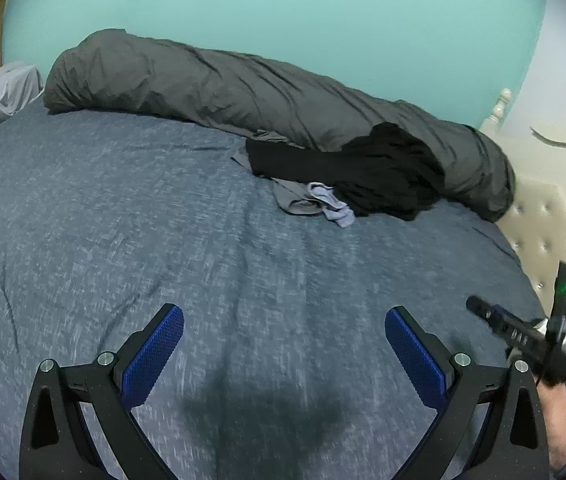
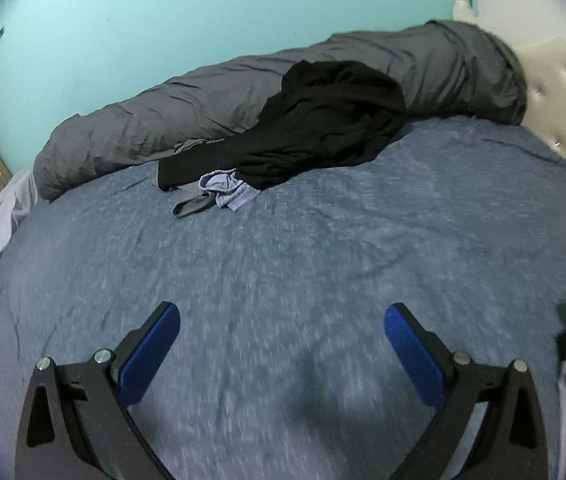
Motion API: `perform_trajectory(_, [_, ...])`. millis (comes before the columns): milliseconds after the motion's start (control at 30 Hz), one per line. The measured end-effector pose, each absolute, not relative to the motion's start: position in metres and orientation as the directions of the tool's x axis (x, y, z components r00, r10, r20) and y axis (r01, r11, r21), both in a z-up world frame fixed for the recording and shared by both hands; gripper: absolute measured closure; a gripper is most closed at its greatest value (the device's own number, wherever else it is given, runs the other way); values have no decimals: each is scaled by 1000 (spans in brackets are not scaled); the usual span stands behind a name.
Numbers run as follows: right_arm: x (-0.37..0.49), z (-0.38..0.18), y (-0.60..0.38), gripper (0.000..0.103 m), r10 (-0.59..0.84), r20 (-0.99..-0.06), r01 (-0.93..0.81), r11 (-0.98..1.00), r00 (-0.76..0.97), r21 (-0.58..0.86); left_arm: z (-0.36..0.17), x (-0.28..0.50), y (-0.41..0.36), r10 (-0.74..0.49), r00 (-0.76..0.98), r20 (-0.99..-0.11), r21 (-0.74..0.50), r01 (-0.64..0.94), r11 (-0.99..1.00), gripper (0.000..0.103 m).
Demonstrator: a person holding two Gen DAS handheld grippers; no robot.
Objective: Fold clothes
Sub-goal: 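Move the right tool toward the black garment on the bolster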
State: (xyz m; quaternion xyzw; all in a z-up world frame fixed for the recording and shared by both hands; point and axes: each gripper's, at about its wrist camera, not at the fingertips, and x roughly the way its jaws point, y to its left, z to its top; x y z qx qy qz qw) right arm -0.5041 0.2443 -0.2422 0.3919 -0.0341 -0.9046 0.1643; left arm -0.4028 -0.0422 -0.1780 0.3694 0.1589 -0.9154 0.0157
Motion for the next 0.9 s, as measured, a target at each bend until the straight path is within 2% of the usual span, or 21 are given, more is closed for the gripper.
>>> perform_trajectory(567, [-700,-278,184,1,-294,-771,245,-952,-565,184,-221,-506,-86,20,-685,-729,-262,252,-931,0])
perform_trajectory(900, [-798,-319,159,1,-324,-781,146,-945,-533,292,-268,-510,-107,33,-654,-756,-281,279,-918,0])
